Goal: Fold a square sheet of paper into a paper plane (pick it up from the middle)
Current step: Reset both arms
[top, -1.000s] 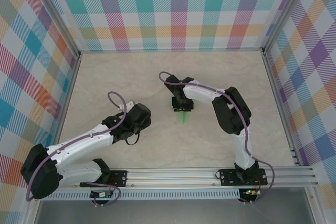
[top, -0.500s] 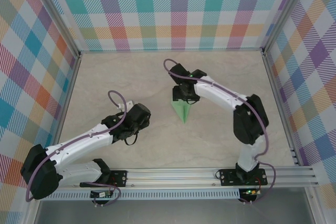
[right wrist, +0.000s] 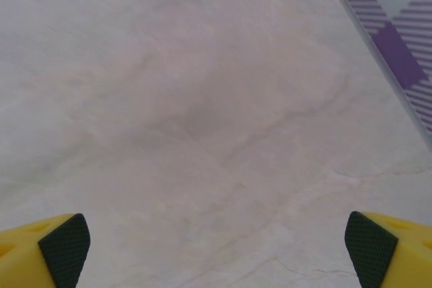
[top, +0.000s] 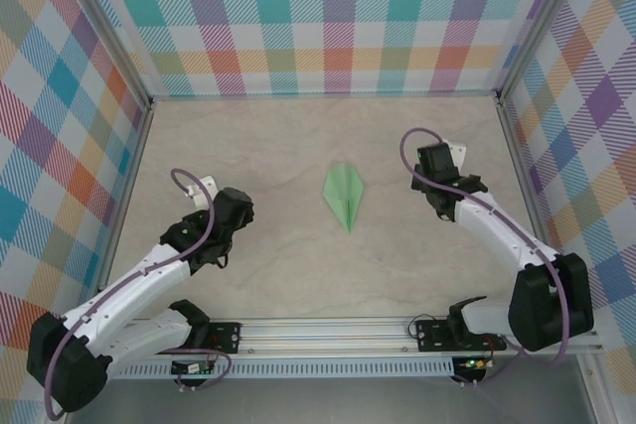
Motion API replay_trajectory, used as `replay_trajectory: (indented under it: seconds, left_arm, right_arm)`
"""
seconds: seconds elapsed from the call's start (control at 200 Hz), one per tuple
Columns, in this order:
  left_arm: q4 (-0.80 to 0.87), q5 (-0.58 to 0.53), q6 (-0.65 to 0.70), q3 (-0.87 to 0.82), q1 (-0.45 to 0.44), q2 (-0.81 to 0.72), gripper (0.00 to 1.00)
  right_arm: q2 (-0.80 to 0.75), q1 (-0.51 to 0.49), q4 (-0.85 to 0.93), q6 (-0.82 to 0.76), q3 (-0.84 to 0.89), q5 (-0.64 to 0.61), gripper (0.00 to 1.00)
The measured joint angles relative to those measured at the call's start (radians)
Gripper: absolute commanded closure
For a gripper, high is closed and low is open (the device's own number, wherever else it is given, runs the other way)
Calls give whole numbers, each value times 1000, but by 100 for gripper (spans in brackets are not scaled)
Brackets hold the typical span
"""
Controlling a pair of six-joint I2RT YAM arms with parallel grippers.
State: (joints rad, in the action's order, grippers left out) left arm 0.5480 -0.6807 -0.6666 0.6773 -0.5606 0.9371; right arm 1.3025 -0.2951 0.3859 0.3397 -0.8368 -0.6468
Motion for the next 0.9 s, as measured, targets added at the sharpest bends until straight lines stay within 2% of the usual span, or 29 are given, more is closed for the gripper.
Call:
replay_trajectory:
  seconds: [0.18, 0.425, 0.58, 0.72, 0.9]
  left_arm:
    - [-163, -21, 161, -133, 128, -38, 1]
    - [-364, -8, 336, -171, 237, 47, 0]
    - [-583, 40, 453, -209, 269, 140, 0]
    - [-784, 103, 526, -304, 299, 197, 0]
    - [-995, 210, 563, -372, 371, 250, 0]
  right_arm:
    - [85, 97, -213, -93, 122, 89, 0]
    - [184, 133, -531, -222, 199, 241, 0]
    - [185, 178, -715, -281, 257, 349, 0]
    - [197, 263, -989, -292, 399, 454, 0]
    - [225, 279, -1075, -311, 432, 566, 0]
